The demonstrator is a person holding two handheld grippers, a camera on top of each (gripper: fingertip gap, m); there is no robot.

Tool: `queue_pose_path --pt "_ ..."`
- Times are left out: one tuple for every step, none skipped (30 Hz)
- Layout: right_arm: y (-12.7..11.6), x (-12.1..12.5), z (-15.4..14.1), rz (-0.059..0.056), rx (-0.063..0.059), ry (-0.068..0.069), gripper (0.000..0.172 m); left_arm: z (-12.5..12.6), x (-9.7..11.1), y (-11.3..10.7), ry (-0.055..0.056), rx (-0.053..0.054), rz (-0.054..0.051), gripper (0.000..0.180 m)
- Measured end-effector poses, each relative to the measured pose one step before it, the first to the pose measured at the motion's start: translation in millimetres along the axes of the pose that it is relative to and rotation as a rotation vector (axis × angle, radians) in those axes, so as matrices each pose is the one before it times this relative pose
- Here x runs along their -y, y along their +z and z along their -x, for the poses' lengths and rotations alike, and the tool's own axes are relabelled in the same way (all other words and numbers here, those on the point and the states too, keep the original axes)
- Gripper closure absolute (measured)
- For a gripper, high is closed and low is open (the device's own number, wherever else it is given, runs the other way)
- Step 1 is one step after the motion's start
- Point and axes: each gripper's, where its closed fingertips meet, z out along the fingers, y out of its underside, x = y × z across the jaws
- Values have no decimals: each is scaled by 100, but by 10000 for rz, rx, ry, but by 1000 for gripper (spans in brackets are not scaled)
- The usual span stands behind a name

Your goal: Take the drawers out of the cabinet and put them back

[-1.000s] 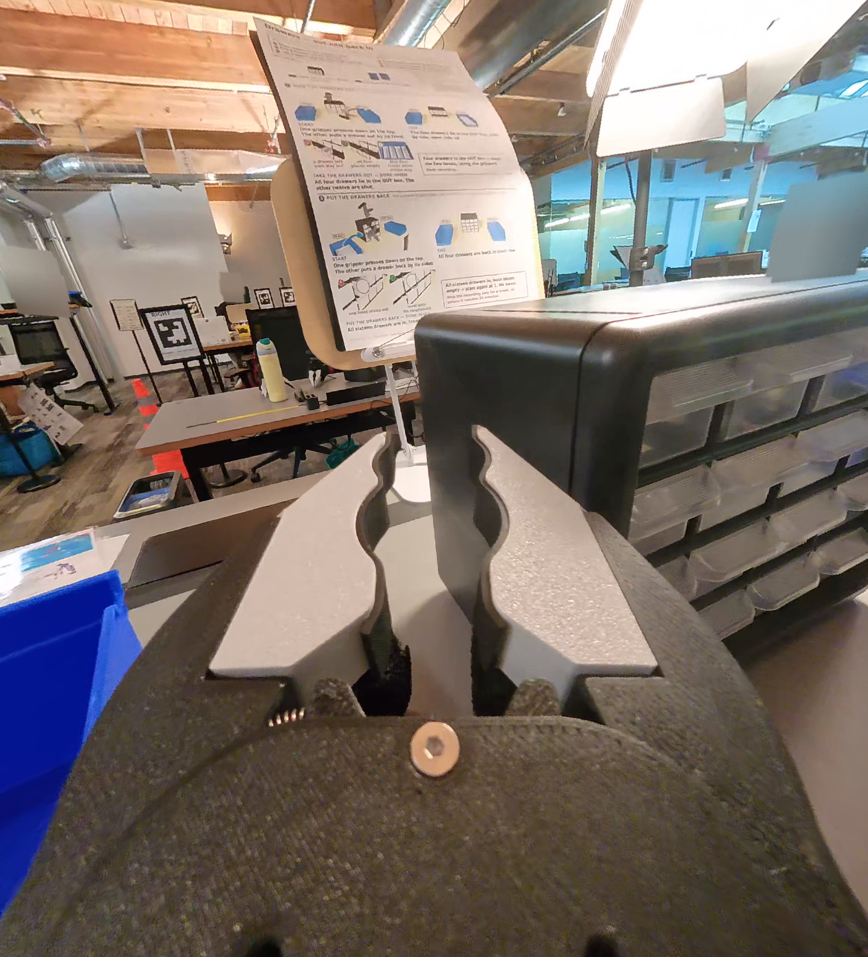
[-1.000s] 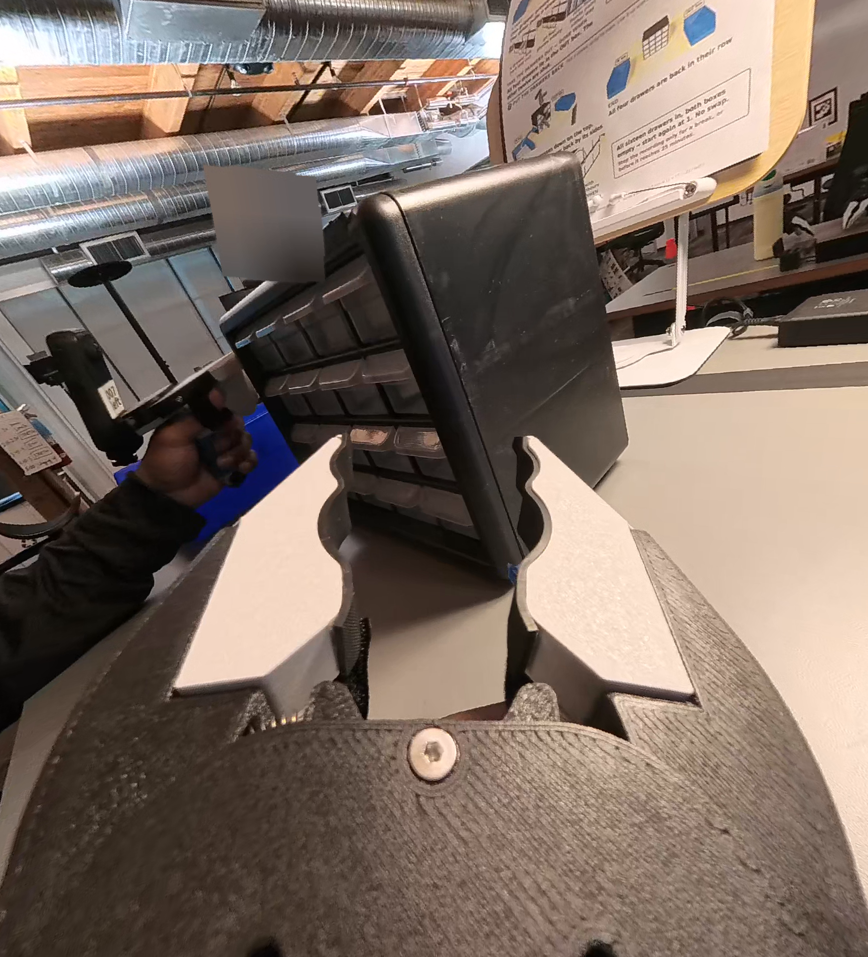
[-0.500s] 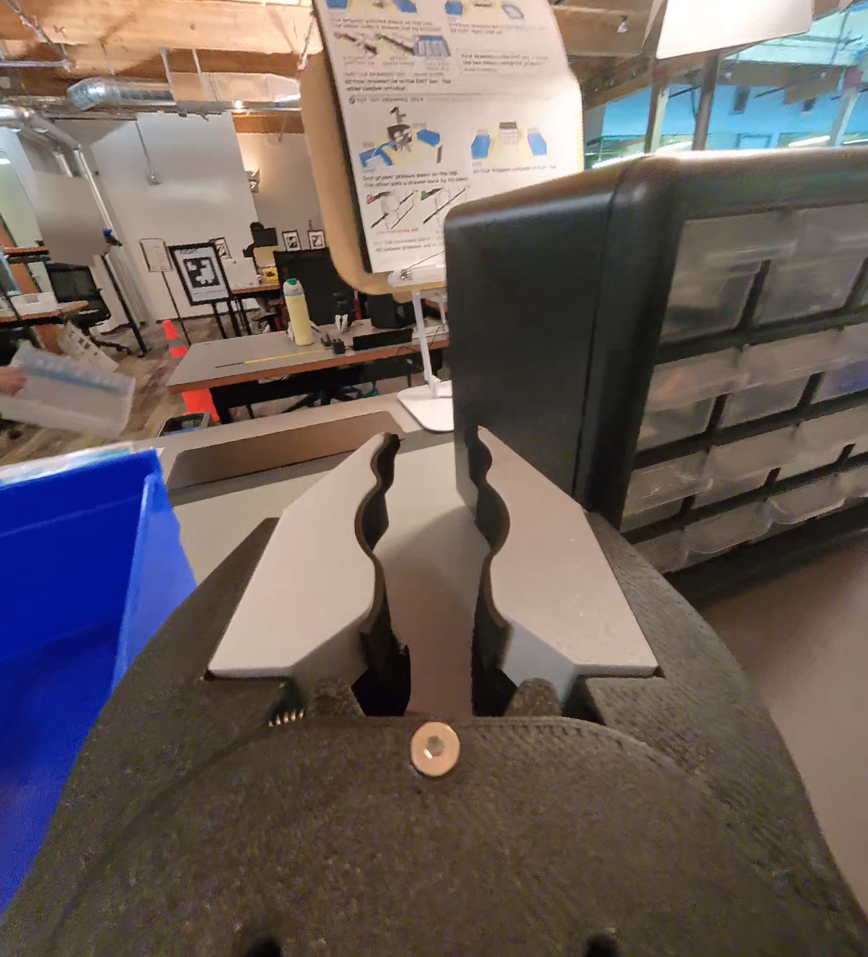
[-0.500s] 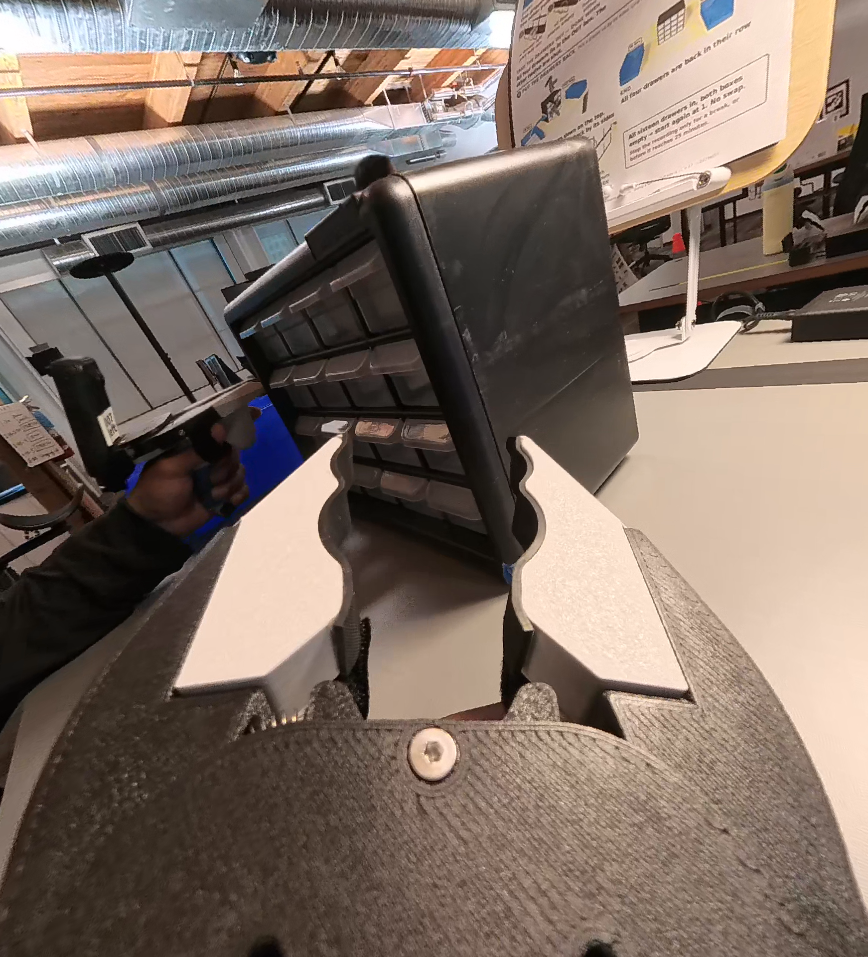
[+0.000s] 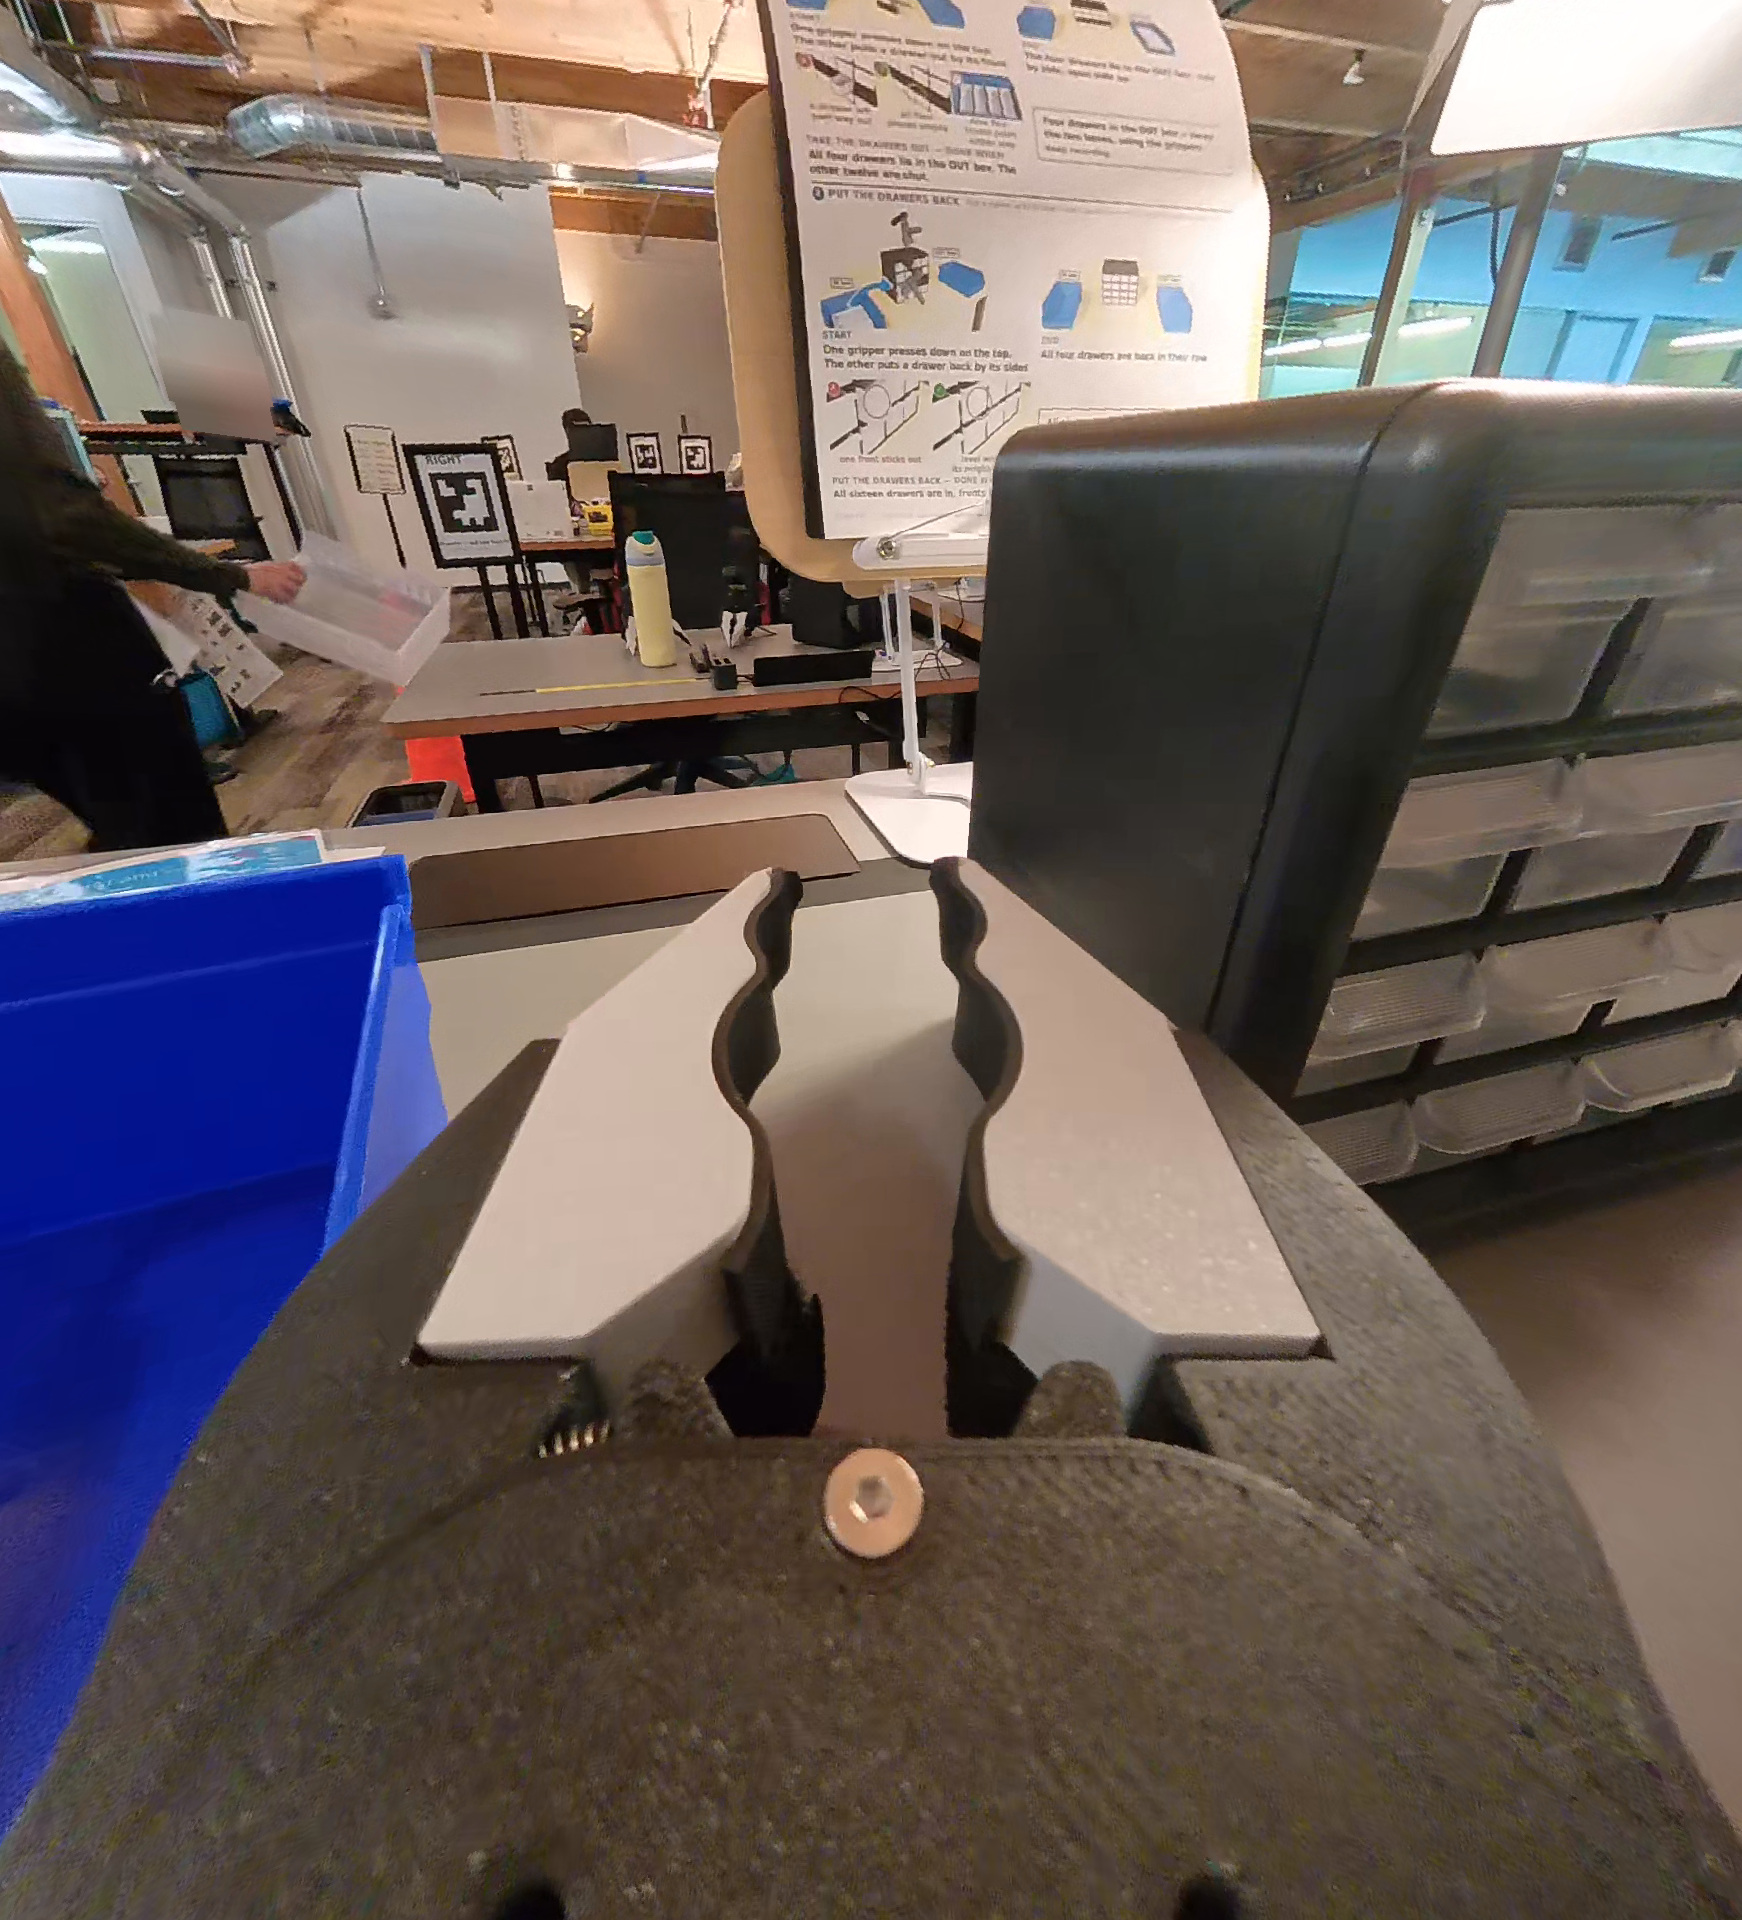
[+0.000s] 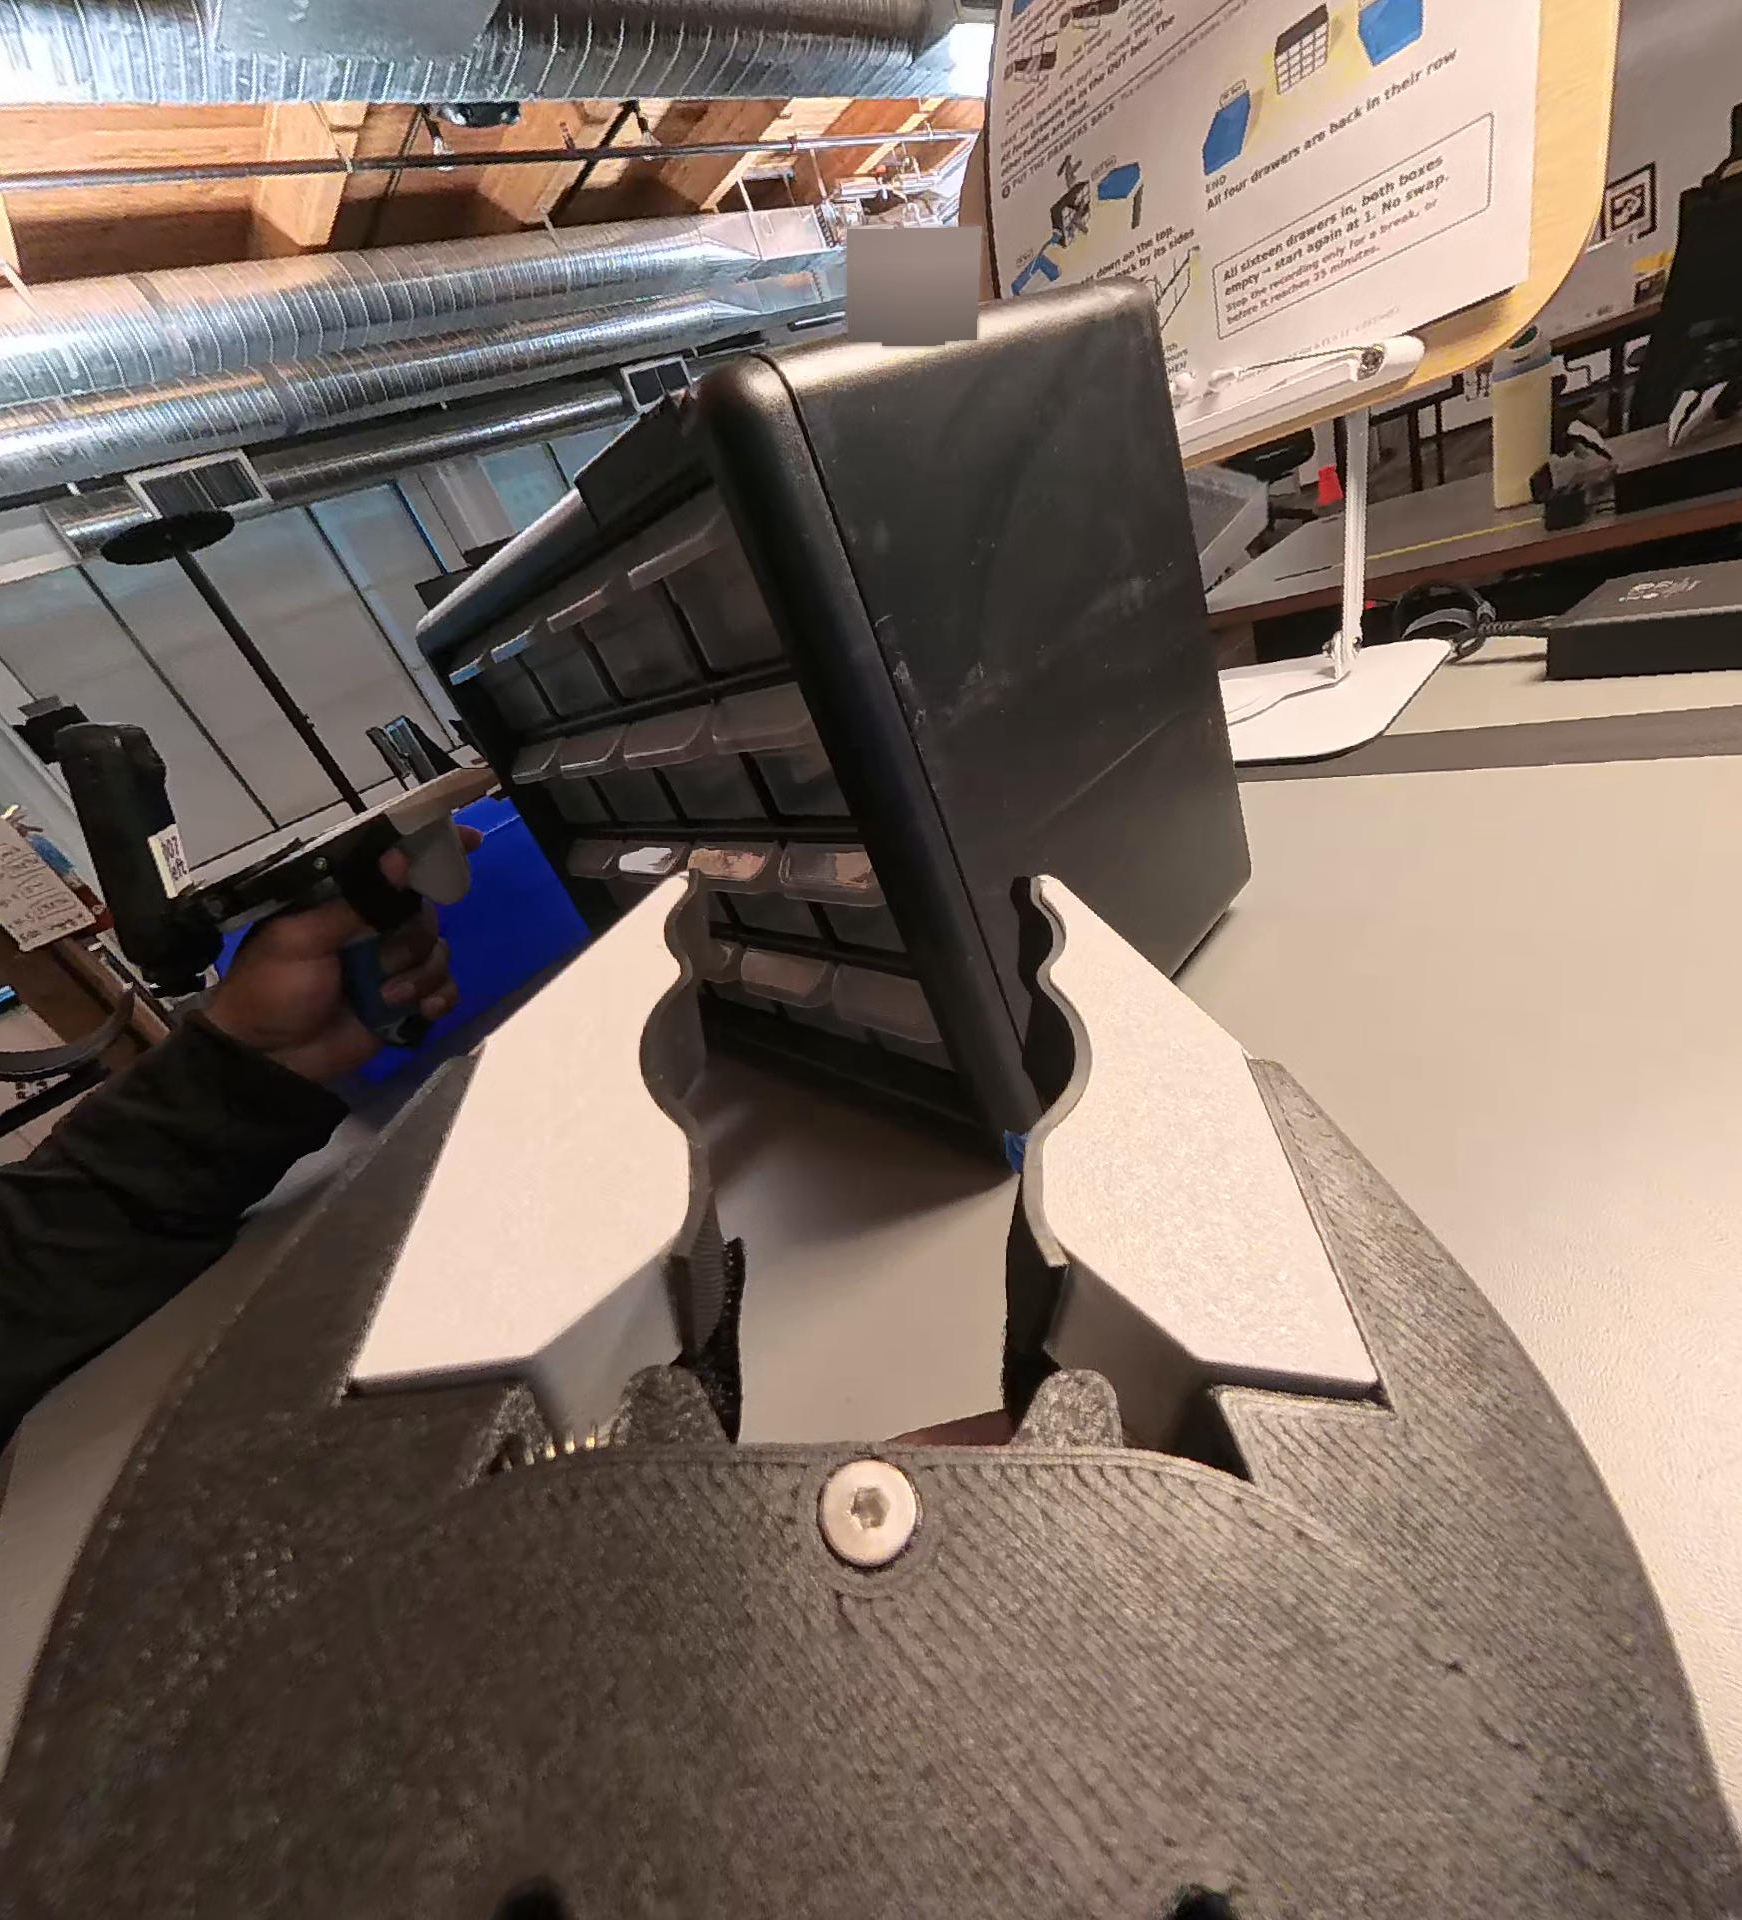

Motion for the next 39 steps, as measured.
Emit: queue_pose_path --pt "-16 24 -15 -5 -13 -17 109 89 -10 -4 -12 32 7 152" --pt "-26 54 -30 -15 -19 -16 109 35 -55 8 4 16 25 152" --pt "-34 89 -19 -29 -12 -5 109 14 -69 7 13 6 35 152" --pt "-49 110 -4 -35 -4 -2 110 19 -56 0 20 9 25 152" --pt "-38 109 -2 -38 -6 -10 110 25 -34 -7 16 20 17 152" --pt "-20 67 -17 -24 -12 -12 110 64 -4 -17 0 27 10 152" --pt "-13 18 -12 -8 -1 1 110 87 21 -19 -14 31 -1 152" --pt "6 -20 -13 5 1 15 110 97 36 -48 -23 31 -11 152" --pt "21 -69 -12 24 5 16 110 114 79 -51 -24 32 -27 152" --pt "28 -71 -5 28 3 11 110 110 88 -59 -27 34 -33 153" --pt "27 -46 22 14 13 -1 110 130 103 -67 -35 33 -36 153" --pt "14 -46 14 18 -1 -2 110 119 97 -69 -39 33 -39 153" --pt "-9 -27 17 8 5 -8 110 136 89 -68 -34 36 -32 153" --pt "0 6 1 2 0 -4 110 128 57 -42 -25 44 -24 153" --pt "-26 40 -3 -19 -3 1 111 141 33 -27 -17 49 -14 153" --pt "-31 61 -19 -21 -5 4 111 111 -21 -16 -11 40 2 153" --pt "-40 77 -13 -21 -9 -2 111 58 -49 11 -5 21 21 153" --pt "-43 100 -27 -29 -17 -10 111 6 -75 31 7 4 31 153" --pt "-50 132 16 -48 0 -13 111 -17 -65 22 21 -7 31 153" --pt "-40 133 11 -47 0 -7 111 -40 -55 23 30 -6 24 153" --pt "-34 87 7 -29 -1 -3 111 -35 -40 9 28 -1 13 153" --pt "-13 53 4 -17 10 5 111 -38 -12 4 22 -3 8 153" --pt "-8 29 20 -14 18 21 111 -31 -10 9 20 -4 7 153" --pt "-2 8 -9 -8 10 31 112 -32 1 -4 19 -1 6 153" --pt "10 -46 -1 11 14 29 112 -31 -8 1 14 -4 6 153" --pt "27 -71 -2 30 8 18 112 -37 18 -14 5 -10 1 153" --pt "28 -71 -13 26 -4 -1 112 -30 32 -12 -1 -11 -8 153" --pt "10 -30 5 10 3 -8 112 -38 38 -13 -1 -10 -13 153" --pt "-5 -11 15 5 5 -1 112 -44 35 4 1 -10 -11 153" --pt "-16 12 -22 -4 -8 0 112 -45 -14 7 0 -13 2 153" --pt "-18 40 9 -14 1 -10 112 -68 -58 35 -1 -23 19 153" --pt "-39 78 -31 -20 -17 -11 112 -86 -89 43 4 -32 34 153" --pt "-39 100 -31 -33 -12 -7 112 -92 -105 54 14 -30 38 153" --pt "-39 128 -18 -45 -8 0 112 -67 -75 41 23 -22 31 153" --pt "-51 125 3 -44 -1 1 112 -53 -49 18 21 -14 21 153" --pt "-40 97 -11 -32 -7 -3 112 -34 -16 2 12 -4 4 153" --pt "-20 60 -23 -23 -11 -5 112 1 35 -6 1 4 -11 153" --pt "-9 32 -21 -9 -6 5 112 39 34 -29 -7 10 -17 153" --pt "16 -28 -20 5 1 22 112 49 53 -25 -14 14 -16 153"
